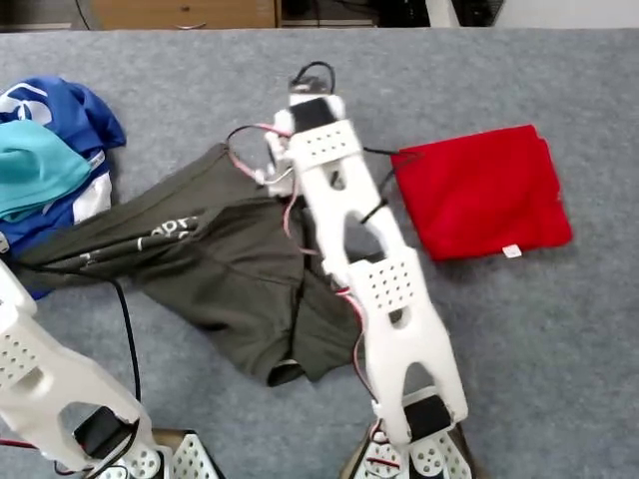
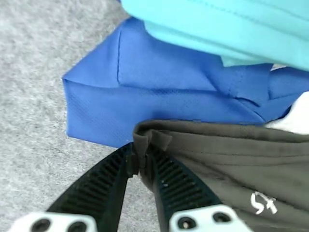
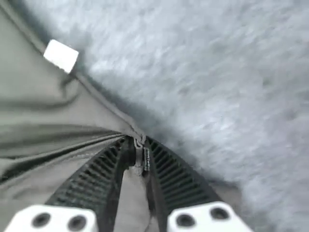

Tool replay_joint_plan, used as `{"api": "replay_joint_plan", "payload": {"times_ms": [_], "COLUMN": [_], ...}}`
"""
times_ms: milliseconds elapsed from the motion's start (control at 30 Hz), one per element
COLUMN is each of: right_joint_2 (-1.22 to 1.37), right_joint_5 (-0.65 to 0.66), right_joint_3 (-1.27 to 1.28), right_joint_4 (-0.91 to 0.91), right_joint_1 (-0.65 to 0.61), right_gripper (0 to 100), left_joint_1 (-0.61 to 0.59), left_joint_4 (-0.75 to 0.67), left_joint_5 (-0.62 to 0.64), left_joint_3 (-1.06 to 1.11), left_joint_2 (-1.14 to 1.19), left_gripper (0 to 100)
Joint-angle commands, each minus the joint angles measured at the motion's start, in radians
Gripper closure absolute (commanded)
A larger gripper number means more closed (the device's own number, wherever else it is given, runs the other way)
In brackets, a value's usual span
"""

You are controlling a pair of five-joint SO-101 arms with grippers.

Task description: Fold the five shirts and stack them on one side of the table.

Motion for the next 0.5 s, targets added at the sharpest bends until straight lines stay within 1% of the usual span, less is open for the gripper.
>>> {"api": "replay_joint_plan", "payload": {"times_ms": [0,133,300,367,467], "right_joint_2": [-0.012,-0.012,-0.012,-0.012,-0.015], "right_joint_5": [0.051,0.143,0.302,0.33,0.328], "right_joint_3": [-0.061,-0.082,-0.079,-0.079,-0.087], "right_joint_4": [-0.006,-0.008,0.006,0.011,0.005], "right_joint_1": [0.079,0.114,0.11,0.111,0.14], "right_gripper": [99.7,99.5,99.1,94.9,81.5], "left_joint_1": [-0.003,0.061,0.224,0.298,0.379], "left_joint_4": [-0.005,-0.006,0.0,0.0,0.0], "left_joint_5": [-0.009,-0.009,0.0,0.021,0.061], "left_joint_3": [-0.011,-0.014,-0.014,-0.015,-0.046], "left_joint_2": [-0.067,-0.067,-0.067,-0.068,-0.064], "left_gripper": [98,98,98,98,98]}}
